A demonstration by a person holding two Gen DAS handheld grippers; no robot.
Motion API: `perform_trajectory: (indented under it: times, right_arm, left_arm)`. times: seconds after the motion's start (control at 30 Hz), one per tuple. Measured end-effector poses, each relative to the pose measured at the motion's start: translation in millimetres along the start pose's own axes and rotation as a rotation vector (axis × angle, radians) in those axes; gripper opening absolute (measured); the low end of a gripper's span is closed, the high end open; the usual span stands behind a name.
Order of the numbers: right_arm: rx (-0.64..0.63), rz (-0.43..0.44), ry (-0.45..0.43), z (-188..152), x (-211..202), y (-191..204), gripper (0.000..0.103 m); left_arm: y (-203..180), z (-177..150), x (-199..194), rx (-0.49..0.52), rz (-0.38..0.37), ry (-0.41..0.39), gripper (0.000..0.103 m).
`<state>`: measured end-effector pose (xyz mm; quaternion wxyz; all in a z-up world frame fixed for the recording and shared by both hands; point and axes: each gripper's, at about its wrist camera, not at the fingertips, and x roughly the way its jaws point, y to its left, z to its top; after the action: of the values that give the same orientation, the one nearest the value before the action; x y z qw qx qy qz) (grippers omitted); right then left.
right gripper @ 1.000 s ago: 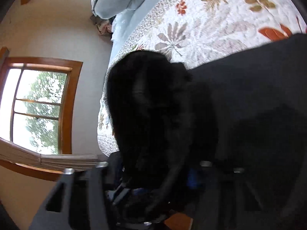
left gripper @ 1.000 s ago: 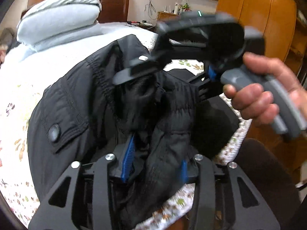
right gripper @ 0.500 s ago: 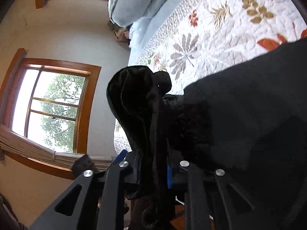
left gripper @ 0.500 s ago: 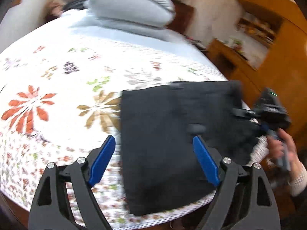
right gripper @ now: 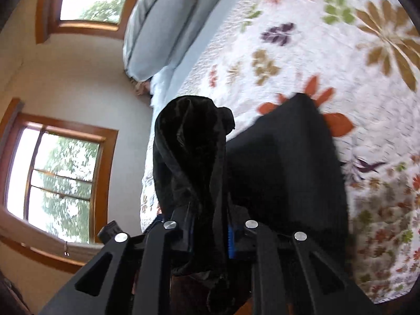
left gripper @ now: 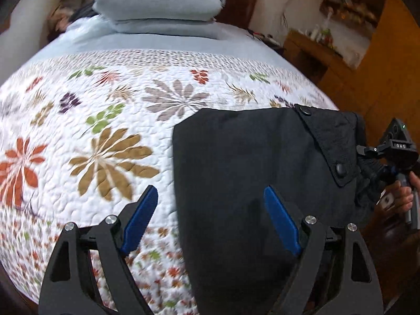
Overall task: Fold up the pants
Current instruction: 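Release the pants with the left gripper and pull back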
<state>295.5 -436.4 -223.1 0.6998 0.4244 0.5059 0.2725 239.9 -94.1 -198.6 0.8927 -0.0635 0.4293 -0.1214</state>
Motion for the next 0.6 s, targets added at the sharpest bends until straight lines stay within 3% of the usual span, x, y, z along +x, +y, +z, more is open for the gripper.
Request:
perform_trajectory:
  times: [0.13,0.27,0.37,0.4,0.5,0.6]
  right_arm:
    - [0.04,-0.002,0.0,7,7,-21,0.02]
    - [0.005,-0.066,0.005,-3,-11,-32,0.043]
    - [-0.139,-0.214,-0.112,-9,-40,-2,0.052]
    - [-0.189,-0.224,-0.141,-12,-48,8,0.053]
    - [-0.338,-0.188,-0.143,-22,-53,47,0.062]
    - [-0.43,-0.126,-0.102,-26,-31,77,0.062]
  left_arm:
    - [-13,-1,20,0.057,0.068,0.034,0.085]
    - [-11,-6,35,0.05,0.085,0.061,0.089]
    - [-5,-6,34,0.019,0.072,0.068,0.089]
    - [-4,-4,29,0.009,0.073,0.061,0.087]
    - [0,7,4,-0.037,0.043,-0.045,0.086]
    - [-7,27,-4,-0.056,-0.062,-0.098,0.086]
